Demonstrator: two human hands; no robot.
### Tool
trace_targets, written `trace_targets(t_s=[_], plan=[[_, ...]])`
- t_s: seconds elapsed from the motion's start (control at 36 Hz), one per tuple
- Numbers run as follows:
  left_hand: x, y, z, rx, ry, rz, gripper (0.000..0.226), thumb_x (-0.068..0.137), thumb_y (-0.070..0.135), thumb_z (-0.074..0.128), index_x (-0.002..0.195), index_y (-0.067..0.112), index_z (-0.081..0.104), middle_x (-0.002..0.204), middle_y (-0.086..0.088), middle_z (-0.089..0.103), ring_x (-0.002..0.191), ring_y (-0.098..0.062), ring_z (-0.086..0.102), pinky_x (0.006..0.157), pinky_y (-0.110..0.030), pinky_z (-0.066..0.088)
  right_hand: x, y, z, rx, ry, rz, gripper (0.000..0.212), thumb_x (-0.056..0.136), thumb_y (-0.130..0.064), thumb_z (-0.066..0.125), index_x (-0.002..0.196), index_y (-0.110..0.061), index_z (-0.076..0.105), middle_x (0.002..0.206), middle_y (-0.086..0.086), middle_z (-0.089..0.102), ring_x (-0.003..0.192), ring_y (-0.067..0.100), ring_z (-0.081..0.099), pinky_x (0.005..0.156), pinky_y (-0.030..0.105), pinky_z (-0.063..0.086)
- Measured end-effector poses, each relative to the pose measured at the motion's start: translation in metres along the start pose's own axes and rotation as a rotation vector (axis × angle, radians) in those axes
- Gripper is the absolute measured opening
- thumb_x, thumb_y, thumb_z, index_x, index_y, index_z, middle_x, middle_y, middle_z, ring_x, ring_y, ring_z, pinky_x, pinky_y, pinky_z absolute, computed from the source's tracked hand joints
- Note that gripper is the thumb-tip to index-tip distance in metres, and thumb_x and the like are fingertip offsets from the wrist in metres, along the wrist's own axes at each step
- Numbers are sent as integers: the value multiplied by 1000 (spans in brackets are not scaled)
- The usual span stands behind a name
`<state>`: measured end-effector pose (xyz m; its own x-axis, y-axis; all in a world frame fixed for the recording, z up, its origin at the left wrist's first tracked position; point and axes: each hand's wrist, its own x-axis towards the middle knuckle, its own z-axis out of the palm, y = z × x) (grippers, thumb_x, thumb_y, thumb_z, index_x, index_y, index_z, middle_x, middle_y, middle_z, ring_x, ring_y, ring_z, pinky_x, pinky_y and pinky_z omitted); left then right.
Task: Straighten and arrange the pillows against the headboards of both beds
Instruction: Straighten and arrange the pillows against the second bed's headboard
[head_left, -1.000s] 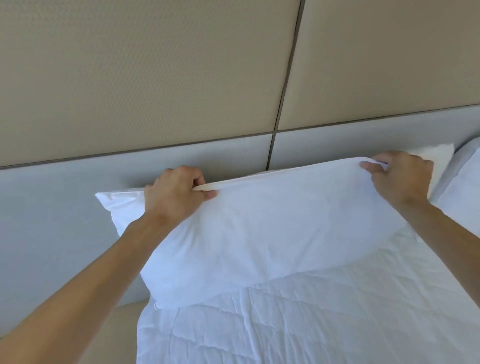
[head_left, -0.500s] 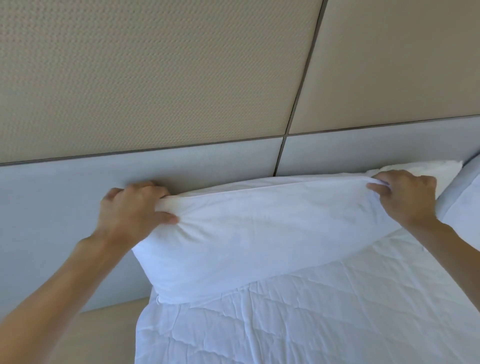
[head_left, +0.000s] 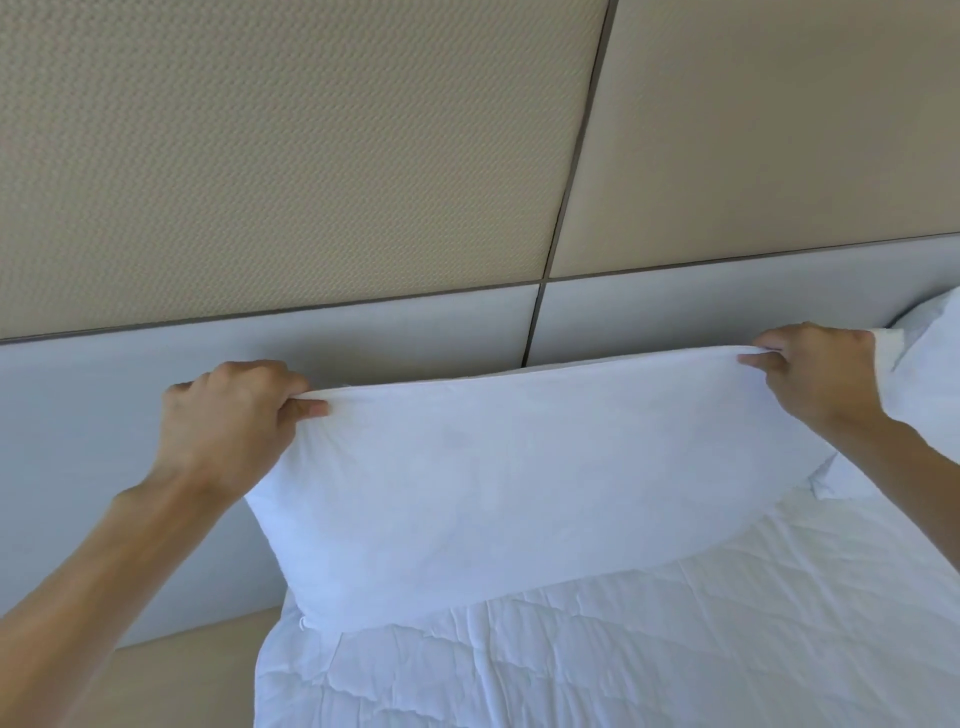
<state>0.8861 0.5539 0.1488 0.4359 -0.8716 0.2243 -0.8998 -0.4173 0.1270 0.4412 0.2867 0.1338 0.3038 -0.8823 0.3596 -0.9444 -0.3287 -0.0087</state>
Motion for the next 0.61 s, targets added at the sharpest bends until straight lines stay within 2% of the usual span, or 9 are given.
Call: trace_targets(t_s=[0.06, 0.11, 0.22, 0.33, 0.39, 0.42, 0.44, 0.53, 0.61], plan=[[2, 3, 12, -11, 35, 7, 27, 93, 41, 54, 81, 22, 68, 83, 3, 66, 85, -32, 62, 66, -34, 35, 7, -5, 15, 21, -55, 42, 41, 95, -19, 62, 56, -22, 50, 53, 2, 51, 62, 29, 44, 72, 35, 23], [7, 2, 18, -36, 94, 2, 24, 93, 38, 56, 84, 21, 70, 86, 0, 70, 85, -34, 62, 65, -33, 34, 15, -17, 25, 42, -100, 108, 33, 97, -23, 58, 65, -18, 60, 58, 6, 54, 67, 29, 45, 74, 37, 23], [14, -8, 14, -145, 123, -82, 23, 89, 45, 61, 82, 25, 70, 77, 3, 67, 76, -25, 55, 67, -32, 34, 25, -61, 22, 13, -148, 108, 11, 93, -21, 57, 90, -21, 67, 89, 11, 68, 90, 34, 58, 86, 42, 31], [2, -33, 14, -315, 78, -193, 18, 78, 46, 73, 80, 29, 68, 76, 10, 65, 79, -20, 58, 67, -32, 45, 10, -118, 7, 114, -215, -73, 20, 86, -15, 59, 101, -26, 66, 106, 0, 68, 104, 29, 60, 94, 44, 35], [-2, -50, 17, -448, 39, -229, 15, 74, 39, 79, 77, 29, 68, 72, 11, 65, 74, -15, 59, 66, -24, 49, -2, -150, 4, 218, -282, -197, 21, 86, -17, 64, 105, -25, 66, 109, -3, 69, 107, 26, 62, 92, 43, 42], [-4, -57, 17, -508, 25, -249, 15, 73, 34, 81, 76, 27, 69, 70, 10, 66, 71, -11, 60, 62, -12, 44, -9, -168, 4, 273, -312, -258, 20, 86, -19, 66, 105, -24, 66, 108, -5, 68, 106, 25, 62, 92, 44, 44], [-4, -62, 18, -558, 14, -270, 13, 73, 30, 82, 75, 23, 70, 69, 6, 68, 68, -11, 60, 56, -7, 39, -15, -187, 3, 324, -334, -314, 20, 86, -23, 68, 106, -24, 66, 106, -7, 66, 104, 23, 63, 91, 46, 45], [-5, -70, 17, -693, 21, -291, 12, 74, 24, 82, 68, 17, 73, 65, -9, 67, 49, -10, 46, 42, -14, 30, -27, -245, 0, 437, -335, -473, 27, 85, -37, 71, 107, -24, 64, 98, -14, 59, 98, 17, 61, 86, 42, 47], [-3, -72, 11, -754, 46, -270, 17, 75, 21, 80, 63, 12, 72, 61, -12, 65, 46, -8, 41, 40, -14, 25, -34, -297, -3, 502, -344, -581, 29, 88, -38, 68, 111, -20, 63, 100, -7, 63, 97, 17, 58, 81, 37, 46]])
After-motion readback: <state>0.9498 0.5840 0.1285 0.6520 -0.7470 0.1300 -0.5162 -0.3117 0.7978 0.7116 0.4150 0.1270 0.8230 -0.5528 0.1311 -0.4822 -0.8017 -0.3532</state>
